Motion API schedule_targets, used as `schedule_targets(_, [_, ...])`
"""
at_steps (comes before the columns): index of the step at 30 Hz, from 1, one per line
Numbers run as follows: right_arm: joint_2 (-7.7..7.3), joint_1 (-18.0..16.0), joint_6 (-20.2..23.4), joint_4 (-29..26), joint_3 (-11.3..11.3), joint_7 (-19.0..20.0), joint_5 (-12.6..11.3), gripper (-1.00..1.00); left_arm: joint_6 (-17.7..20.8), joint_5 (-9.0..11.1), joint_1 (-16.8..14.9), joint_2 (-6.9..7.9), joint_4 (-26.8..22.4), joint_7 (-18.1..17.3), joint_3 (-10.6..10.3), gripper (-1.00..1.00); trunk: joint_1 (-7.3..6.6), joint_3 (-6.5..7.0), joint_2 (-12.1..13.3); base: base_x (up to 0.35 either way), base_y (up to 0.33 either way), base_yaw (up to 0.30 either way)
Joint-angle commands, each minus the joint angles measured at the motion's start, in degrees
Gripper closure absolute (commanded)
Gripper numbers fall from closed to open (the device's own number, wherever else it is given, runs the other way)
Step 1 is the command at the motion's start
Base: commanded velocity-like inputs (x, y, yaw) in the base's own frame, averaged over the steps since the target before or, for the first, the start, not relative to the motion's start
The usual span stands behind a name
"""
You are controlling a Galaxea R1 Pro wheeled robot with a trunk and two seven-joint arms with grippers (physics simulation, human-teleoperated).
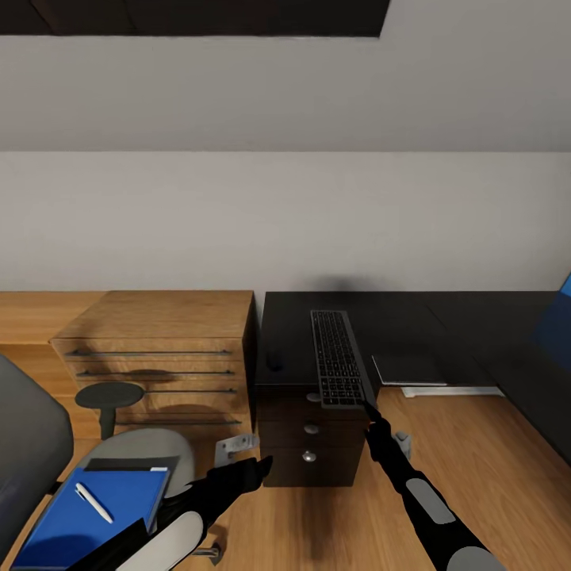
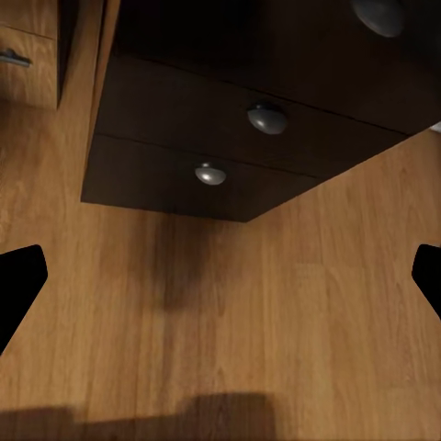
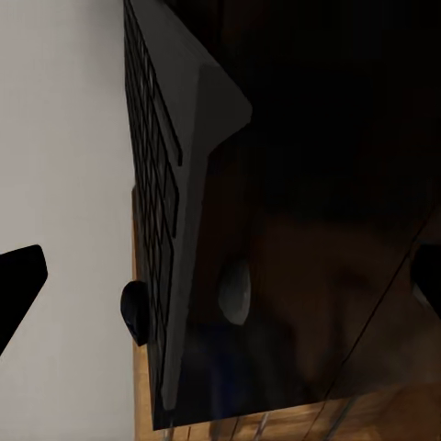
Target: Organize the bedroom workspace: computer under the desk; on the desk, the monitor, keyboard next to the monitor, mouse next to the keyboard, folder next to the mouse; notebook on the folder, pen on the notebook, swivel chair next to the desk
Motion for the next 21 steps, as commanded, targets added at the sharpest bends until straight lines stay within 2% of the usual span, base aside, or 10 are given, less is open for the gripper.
schedule_targets(1, [0.02,0.0,0.6,0.0,-0.2,0.2,-0.6,-1.0,0.1,0.3,-0.1,0.11,0.0,0.3,-0.1,-1.0,0.0,-0.06,0.0,0.0,0.0,0.0])
schedule_targets(8, [0.17,0.0,0.5,0.0,0.1,1.5,-0.6,-1.0,0.0,0.3,-0.1,0.21,0.2,0.3,-0.1,-1.0,0.0,-0.06,0.0,0.118,0.0,0.0])
schedule_targets(21, [0.11,0.0,0.4,0.0,0.1,1.7,-0.5,-1.0,0.1,0.4,-0.1,0.15,0.2,0.3,-0.1,-1.0,0.0,-0.06,0.0,0.064,0.0,0.0])
